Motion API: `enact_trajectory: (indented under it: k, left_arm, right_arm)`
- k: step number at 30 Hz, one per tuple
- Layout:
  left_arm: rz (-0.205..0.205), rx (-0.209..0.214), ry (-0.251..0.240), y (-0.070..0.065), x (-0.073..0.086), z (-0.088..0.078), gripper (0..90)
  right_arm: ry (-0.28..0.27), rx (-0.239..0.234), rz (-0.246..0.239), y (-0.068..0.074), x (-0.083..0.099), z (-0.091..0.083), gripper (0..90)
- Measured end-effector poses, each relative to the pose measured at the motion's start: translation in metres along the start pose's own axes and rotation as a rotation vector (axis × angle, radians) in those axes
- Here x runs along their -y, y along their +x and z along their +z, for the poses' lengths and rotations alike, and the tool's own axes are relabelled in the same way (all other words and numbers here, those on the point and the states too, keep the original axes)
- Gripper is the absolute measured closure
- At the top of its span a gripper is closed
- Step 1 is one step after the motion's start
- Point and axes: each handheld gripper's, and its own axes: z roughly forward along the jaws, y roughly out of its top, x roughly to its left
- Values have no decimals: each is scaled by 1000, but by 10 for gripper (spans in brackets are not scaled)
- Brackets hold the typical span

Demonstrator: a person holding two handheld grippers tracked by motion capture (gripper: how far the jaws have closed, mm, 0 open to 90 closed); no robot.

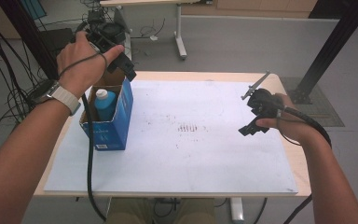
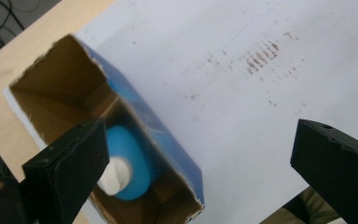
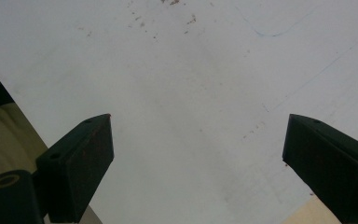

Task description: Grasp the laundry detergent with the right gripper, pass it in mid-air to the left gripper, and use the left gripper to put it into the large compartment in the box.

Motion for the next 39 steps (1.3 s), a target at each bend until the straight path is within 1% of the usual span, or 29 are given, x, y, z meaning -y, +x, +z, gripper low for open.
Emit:
enact_trajectory:
  k: [1, 3, 7, 9, 13, 14, 15, 16, 17, 18, 20, 22, 24, 25, 29, 33, 34, 39]
  left_arm:
    - [14, 5, -5, -4, -2, 0, 49]
    - [49, 6, 4, -8, -5, 0, 48]
    - [102, 22, 9, -18, -12, 0, 46]
    - [129, 23, 15, -22, -14, 0, 48]
    - [170, 40, 10, -27, -18, 2, 47]
    - [180, 47, 8, -29, -19, 4, 47]
    - [201, 63, 12, -31, -20, 6, 46]
    - [219, 70, 19, -32, -20, 8, 46]
    - [239, 67, 19, -34, -21, 10, 47]
    - [250, 68, 18, -36, -21, 11, 46]
    - [282, 93, 17, -39, -22, 15, 48]
    - [309, 107, 17, -42, -23, 20, 47]
    - [328, 121, 13, -45, -24, 23, 47]
    - [344, 126, 14, -47, -24, 25, 47]
    - [380, 140, 9, -53, -26, 29, 50]
    - [423, 156, 9, -61, -28, 33, 50]
    - [440, 159, 11, -64, -28, 34, 50]
    - [476, 168, 19, -71, -30, 40, 51]
  right_arm:
    - [-1, 0, -1, 0, 1, 0, 87]
    - [0, 1, 4, 0, 2, -1, 87]
    - [-2, 4, 9, -1, 5, -2, 87]
    - [-2, 4, 12, -1, 7, -2, 87]
    - [-5, 5, 16, -1, 8, -3, 87]
    - [-5, 5, 16, -1, 8, -3, 87]
    - [-6, 6, 14, -1, 8, -3, 87]
    - [-6, 5, 14, -1, 8, -3, 87]
    - [-5, 4, 16, -1, 8, -3, 87]
    - [-5, 4, 16, -1, 8, -3, 87]
    - [-5, 4, 21, -1, 8, -3, 87]
    - [-3, 2, 21, -2, 9, -2, 86]
    - [-3, 2, 24, -2, 9, -2, 87]
    - [-3, 2, 25, -2, 9, -2, 87]
    - [-1, 1, 28, -2, 10, -1, 87]
    - [0, 2, 31, -2, 9, -1, 87]
    - [1, 2, 29, -3, 9, -2, 87]
    - [1, 6, 33, -4, 9, -3, 86]
